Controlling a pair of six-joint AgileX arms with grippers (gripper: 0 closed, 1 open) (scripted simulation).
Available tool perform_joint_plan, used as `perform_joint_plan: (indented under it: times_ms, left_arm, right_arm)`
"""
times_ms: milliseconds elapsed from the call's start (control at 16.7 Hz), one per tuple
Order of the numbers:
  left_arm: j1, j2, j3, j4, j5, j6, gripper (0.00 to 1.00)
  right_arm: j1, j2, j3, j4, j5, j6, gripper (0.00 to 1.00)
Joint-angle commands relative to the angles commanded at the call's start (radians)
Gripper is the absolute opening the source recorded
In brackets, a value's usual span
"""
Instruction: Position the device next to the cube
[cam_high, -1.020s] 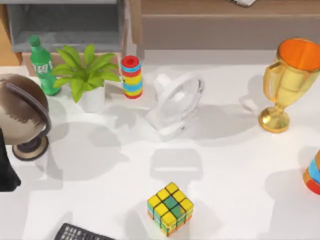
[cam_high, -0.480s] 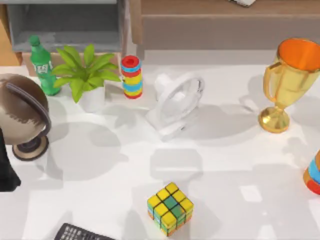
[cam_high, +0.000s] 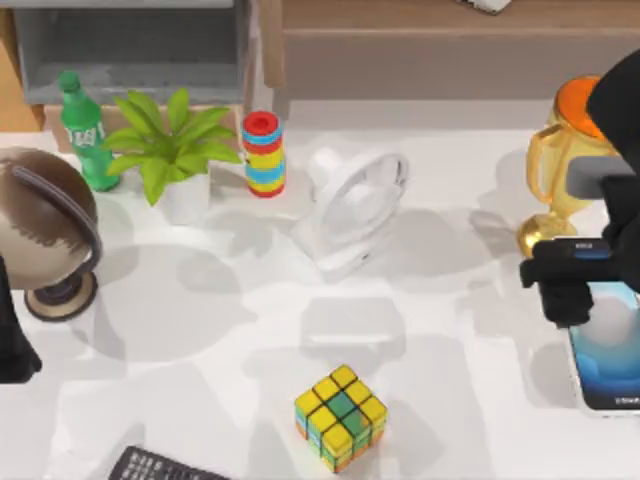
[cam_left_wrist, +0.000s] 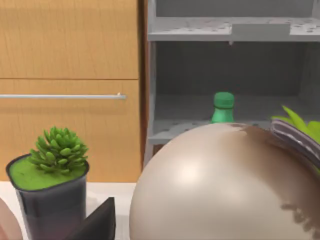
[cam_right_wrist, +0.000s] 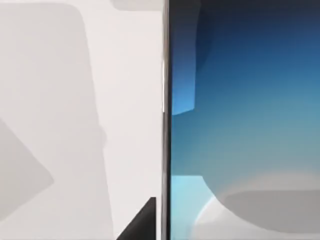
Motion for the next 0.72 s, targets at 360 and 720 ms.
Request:
perform_joint_plan:
  times_ms: [360,720]
  left_arm:
    - [0.000,0.000,0.000,0.000,0.000,0.000,1.00]
    - [0.000,0.000,0.000,0.000,0.000,0.000,1.00]
  right_arm:
    - [0.194,0.108,-0.030,0.050,-0.007,0.218,0.00]
    - [0.239,0.140,-0.042,0.068,-0.009,0.269,0.00]
